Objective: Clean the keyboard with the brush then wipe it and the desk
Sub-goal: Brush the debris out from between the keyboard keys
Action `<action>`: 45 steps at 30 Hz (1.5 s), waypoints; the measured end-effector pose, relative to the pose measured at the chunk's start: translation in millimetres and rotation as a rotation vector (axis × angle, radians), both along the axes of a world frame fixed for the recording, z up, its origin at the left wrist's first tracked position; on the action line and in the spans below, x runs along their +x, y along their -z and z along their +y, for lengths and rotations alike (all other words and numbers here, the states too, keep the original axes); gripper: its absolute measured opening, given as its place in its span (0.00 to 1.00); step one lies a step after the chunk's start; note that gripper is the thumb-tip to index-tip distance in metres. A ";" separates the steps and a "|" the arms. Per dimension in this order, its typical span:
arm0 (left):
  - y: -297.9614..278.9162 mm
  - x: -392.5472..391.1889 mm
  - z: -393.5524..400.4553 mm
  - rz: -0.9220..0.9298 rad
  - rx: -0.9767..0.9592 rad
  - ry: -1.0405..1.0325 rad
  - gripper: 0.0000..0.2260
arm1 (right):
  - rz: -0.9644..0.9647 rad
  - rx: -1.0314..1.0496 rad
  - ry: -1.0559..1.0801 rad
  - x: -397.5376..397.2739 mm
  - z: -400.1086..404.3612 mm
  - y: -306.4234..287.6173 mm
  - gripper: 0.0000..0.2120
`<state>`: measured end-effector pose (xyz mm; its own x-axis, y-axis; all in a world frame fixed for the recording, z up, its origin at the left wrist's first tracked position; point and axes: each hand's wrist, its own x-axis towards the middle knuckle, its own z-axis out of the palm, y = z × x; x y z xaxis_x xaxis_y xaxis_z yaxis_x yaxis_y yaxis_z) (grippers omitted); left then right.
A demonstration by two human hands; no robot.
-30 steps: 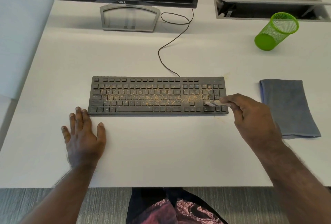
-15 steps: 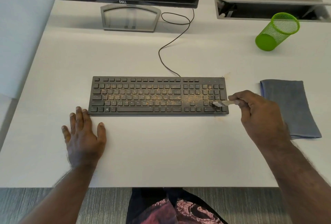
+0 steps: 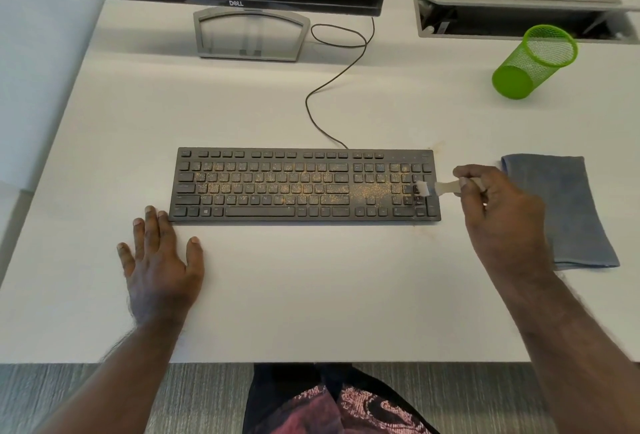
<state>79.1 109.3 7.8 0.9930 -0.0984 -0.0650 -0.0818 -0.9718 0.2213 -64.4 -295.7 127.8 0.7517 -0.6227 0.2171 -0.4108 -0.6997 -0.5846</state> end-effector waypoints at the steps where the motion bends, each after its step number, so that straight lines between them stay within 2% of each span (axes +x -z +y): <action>1: 0.1 0.3 -0.1 0.002 0.001 0.000 0.35 | 0.029 -0.012 -0.009 -0.1 -0.1 1.8 0.09; 5: 0.5 0.7 0.0 0.004 0.002 -0.003 0.35 | 0.113 -0.020 -0.050 -1.0 -7.0 0.6 0.08; 11: -0.7 0.2 -0.7 0.005 0.003 -0.003 0.35 | 0.041 -0.033 -0.166 3.7 -14.1 -9.8 0.08; 15: -1.1 0.0 -0.6 0.005 -0.001 -0.004 0.35 | 0.092 -0.052 -0.280 7.1 -14.6 0.3 0.09; 28: -2.4 0.0 -1.4 0.000 -0.008 -0.011 0.36 | 0.060 0.037 -0.173 7.6 -13.3 1.8 0.09; 35: -1.8 -0.3 -0.6 0.003 -0.005 -0.011 0.36 | 0.030 -0.003 0.002 6.3 -17.6 -6.0 0.09; 42: -2.3 -0.5 -1.7 0.006 -0.007 -0.012 0.36 | 0.203 0.013 -0.032 -0.1 -15.3 0.3 0.09; 45: -2.6 -0.4 -1.5 0.009 -0.007 -0.010 0.36 | 0.210 0.042 -0.017 0.7 -18.0 -6.1 0.09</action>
<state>78.7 107.8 10.4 0.9933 -0.0892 -0.0734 -0.0703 -0.9710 0.2284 -63.8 -313.7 133.9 0.7884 -0.6145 0.0284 -0.5148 -0.6843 -0.5164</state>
